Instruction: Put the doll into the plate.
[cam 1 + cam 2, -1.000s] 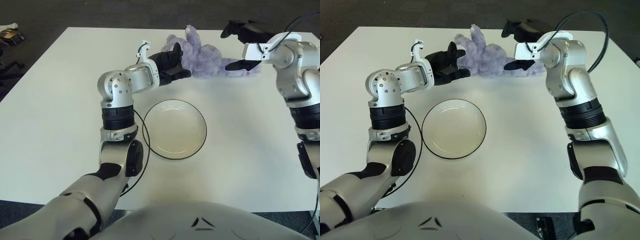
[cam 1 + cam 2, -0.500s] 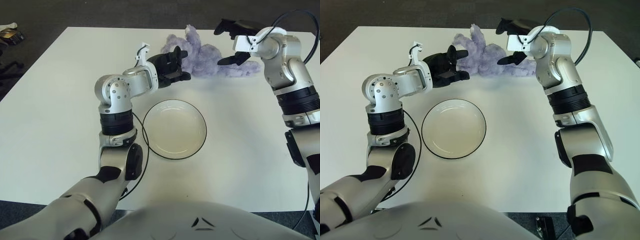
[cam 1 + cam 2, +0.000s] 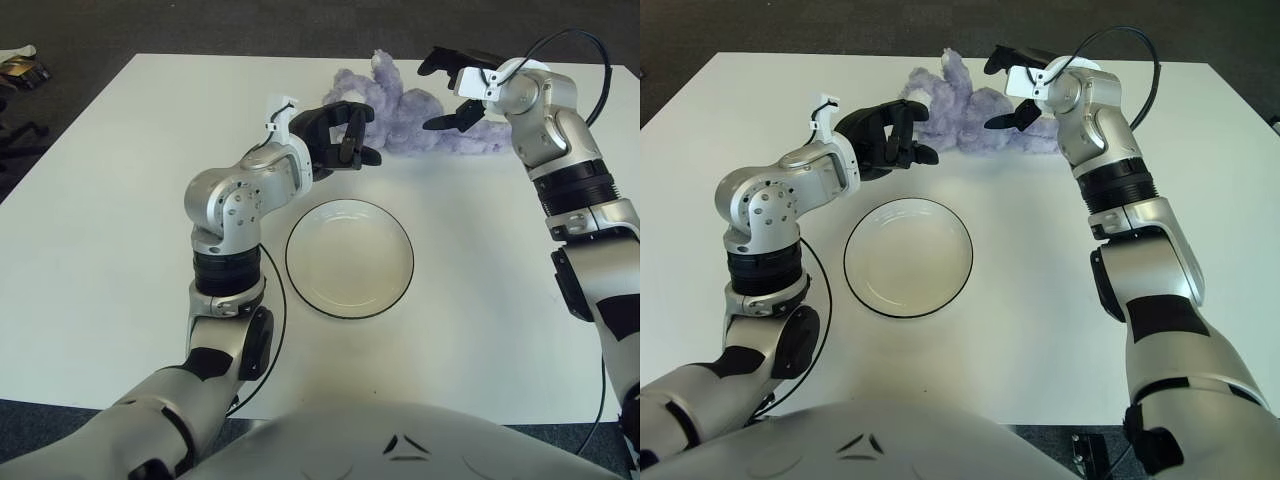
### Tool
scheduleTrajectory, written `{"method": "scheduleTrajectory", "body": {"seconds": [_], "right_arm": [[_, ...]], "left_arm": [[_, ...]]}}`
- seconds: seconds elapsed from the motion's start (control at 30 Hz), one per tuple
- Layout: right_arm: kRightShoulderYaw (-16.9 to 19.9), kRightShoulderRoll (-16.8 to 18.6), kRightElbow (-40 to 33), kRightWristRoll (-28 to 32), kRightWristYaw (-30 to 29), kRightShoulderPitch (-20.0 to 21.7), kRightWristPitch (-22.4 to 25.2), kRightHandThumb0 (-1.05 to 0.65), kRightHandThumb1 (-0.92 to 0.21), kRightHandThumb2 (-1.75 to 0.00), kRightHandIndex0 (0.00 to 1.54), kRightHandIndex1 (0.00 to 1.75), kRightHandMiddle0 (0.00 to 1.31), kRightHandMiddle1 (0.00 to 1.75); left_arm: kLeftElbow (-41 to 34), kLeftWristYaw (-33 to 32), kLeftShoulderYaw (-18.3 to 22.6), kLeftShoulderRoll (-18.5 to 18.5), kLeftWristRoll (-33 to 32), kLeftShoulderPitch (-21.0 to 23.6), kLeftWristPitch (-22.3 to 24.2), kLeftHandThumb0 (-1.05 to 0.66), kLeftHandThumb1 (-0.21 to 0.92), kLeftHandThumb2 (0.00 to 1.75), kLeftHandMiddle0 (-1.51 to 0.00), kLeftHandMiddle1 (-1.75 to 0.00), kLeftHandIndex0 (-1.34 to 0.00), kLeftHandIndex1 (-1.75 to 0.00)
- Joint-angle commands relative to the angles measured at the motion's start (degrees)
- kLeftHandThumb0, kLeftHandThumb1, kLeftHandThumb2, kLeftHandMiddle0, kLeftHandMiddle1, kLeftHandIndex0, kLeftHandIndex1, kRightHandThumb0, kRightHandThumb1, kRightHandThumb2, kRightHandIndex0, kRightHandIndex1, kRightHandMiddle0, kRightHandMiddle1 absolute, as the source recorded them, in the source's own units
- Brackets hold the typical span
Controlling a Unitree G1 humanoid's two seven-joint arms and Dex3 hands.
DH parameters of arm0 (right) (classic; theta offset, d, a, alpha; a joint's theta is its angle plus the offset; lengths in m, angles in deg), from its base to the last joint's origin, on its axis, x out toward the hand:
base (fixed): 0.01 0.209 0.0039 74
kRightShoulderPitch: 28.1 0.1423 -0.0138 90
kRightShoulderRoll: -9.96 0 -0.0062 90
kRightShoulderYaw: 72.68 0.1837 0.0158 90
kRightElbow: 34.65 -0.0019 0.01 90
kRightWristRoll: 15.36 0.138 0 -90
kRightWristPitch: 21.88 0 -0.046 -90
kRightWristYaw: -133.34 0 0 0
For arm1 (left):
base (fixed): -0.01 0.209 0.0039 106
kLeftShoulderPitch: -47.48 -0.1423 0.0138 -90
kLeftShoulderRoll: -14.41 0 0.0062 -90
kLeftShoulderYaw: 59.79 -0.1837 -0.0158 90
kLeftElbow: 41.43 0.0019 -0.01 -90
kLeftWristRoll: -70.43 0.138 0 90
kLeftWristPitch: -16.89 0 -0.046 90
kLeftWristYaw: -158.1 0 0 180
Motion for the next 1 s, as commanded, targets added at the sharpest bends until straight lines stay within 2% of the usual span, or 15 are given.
{"method": "scheduleTrajectory", "body": {"seconds": [0.0,0.03,0.13,0.2,0.33,0.67,0.8,0.97], "right_arm": [[0.24,0.41,1.63,0.84,-1.64,1.38,-1.0,-0.9,-0.44,-0.82,0.03,1.12,0.0,0.7],[0.17,0.43,1.89,0.87,-1.95,1.43,-1.17,-0.9,-0.44,-0.83,0.02,1.12,0.0,0.72],[-0.14,0.15,0.93,0.34,-2.71,0.88,-1.25,-0.91,-0.44,-0.83,0.02,1.14,0.0,0.75],[-0.29,0.14,0.65,0.1,-2.94,0.76,-1.16,-0.92,-0.45,-0.83,0.03,1.18,0.0,0.78],[-0.67,0.17,0.27,-0.62,-3.5,0.57,-0.48,-0.93,-0.45,-0.83,0.04,1.24,0.0,0.8],[-0.76,0.44,0.81,-0.2,-3.71,0.59,-0.69,-0.88,-0.43,-0.84,0.1,1.35,0.0,0.79],[0.36,1.09,1.22,2.01,-3.36,0.54,-0.66,-0.76,-0.35,-0.94,0.1,1.28,0.0,0.79],[0.87,1.41,1.35,3.44,-3.34,0.44,-0.65,-0.73,-0.32,-0.98,0.08,1.21,0.0,0.8]], "left_arm": [[-1.11,1.01,-3.21,1.42,4.28,-2.32,-6.27,0.0,0.11,1.44,-0.81,-1.37,-0.68,-1.75],[-1.01,1.22,-4.09,1.75,5.47,-2.72,-8.02,0.0,0.13,1.42,-0.8,-1.39,-0.66,-1.75],[1.42,1.66,-9.23,4.42,13.34,-3.93,-18.86,0.0,0.18,1.38,-0.77,-1.44,-0.58,-1.75],[2.72,1.9,-10.54,5.04,16.03,-4.3,-22.68,0.0,0.2,1.37,-0.75,-1.49,-0.54,-1.75],[8.64,1.89,-12.98,6.56,22.95,-4.59,-35.08,0.0,0.24,1.35,-0.73,-1.56,-0.47,-1.75],[15.57,2.54,-14.61,8.56,31.41,-4.53,-50.02,-0.01,0.28,1.35,-0.7,-1.66,-0.38,-1.75],[18.5,1.96,-15.07,9.54,35.61,-4.21,-55.45,-0.01,0.29,1.35,-0.68,-1.7,-0.36,-1.75],[21.45,1.36,-15.44,10.82,40.57,-3.67,-60.34,-0.01,0.32,1.33,-0.65,-1.73,-0.34,-1.75]]}}
